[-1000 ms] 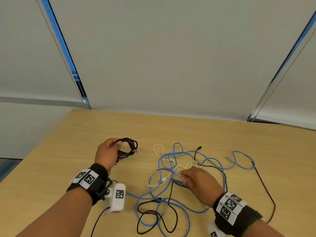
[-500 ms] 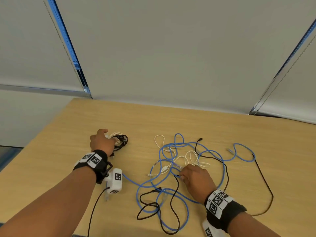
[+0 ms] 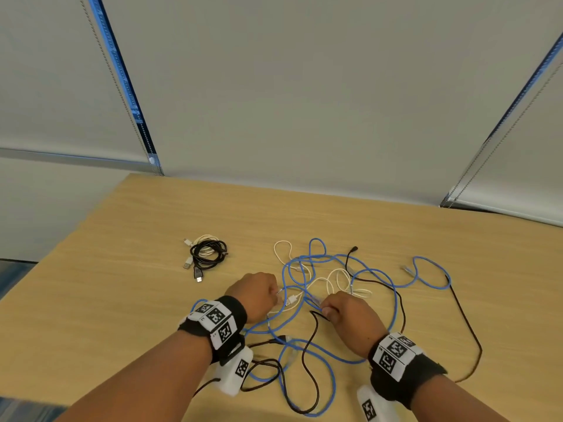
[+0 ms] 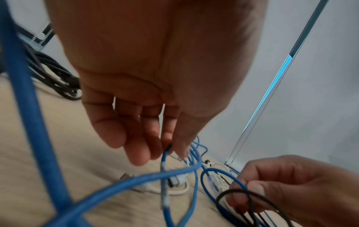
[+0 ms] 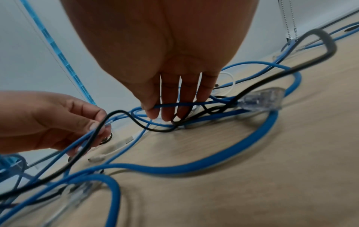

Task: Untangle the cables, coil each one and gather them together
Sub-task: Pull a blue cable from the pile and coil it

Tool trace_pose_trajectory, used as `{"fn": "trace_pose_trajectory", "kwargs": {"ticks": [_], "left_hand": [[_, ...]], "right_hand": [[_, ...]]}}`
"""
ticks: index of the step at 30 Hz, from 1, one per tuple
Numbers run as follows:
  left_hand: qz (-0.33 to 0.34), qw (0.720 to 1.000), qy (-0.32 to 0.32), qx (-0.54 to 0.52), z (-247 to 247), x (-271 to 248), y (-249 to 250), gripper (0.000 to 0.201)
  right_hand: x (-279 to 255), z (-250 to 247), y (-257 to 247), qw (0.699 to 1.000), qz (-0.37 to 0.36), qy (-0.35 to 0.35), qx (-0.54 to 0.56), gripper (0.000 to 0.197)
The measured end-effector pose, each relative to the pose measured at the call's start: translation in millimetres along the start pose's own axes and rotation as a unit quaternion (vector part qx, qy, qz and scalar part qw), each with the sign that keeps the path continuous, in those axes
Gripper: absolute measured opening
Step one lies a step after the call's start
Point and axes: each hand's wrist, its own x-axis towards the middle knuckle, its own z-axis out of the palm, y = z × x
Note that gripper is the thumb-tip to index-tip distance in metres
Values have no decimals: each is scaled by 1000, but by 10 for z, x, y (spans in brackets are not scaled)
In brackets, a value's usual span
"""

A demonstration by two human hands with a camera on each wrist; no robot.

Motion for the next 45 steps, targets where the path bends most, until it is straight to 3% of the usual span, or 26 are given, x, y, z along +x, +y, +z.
{"fn": "trace_pose_trajectory", "kwargs": {"ticks": [3,5,7,10,14,18,21,24,30,35,39,43,45], "left_hand": [[23,997,67,-30,-14,-41,34,18],[23,999,34,-24,-8,-78,48,39],[22,998,-43,28,39,-121,45,46],[68,995,-70,29,72,-174,45,27],[134,978,-24,-161,-99,-222,149,26],[208,971,11,-118,-320,-270,340,21],[234,960,54,-140,-435,-307,428,17],[217,952,83,-197,-564,-320,369,12],[148,926,103,-331,-629,-332,45,13],[146,898,136,-391,-651,-359,100,19],[177,902,167,-358,-684,-354,267,18],[204,903,177,-334,-715,-385,396,21],[211,888,146,-382,-741,-438,386,26]], "right_hand": [[-11,-30,-8,999,5,15,32,17],[-10,-54,-13,999,9,22,43,16],[1,-83,-18,998,11,24,48,16],[7,-129,-23,999,12,21,46,17],[15,-240,-88,998,-1,29,49,17],[46,-450,-358,989,-98,72,89,56],[101,-662,-559,982,-154,91,54,36],[144,-964,-594,980,-145,135,21,14],[156,-1571,-414,948,-54,282,137,13],[124,-1624,-439,965,-19,247,83,31],[61,-1448,-664,951,-106,282,65,47],[109,-1346,-707,970,-67,235,-19,24],[126,-1358,-592,971,-47,235,-12,23]]}}
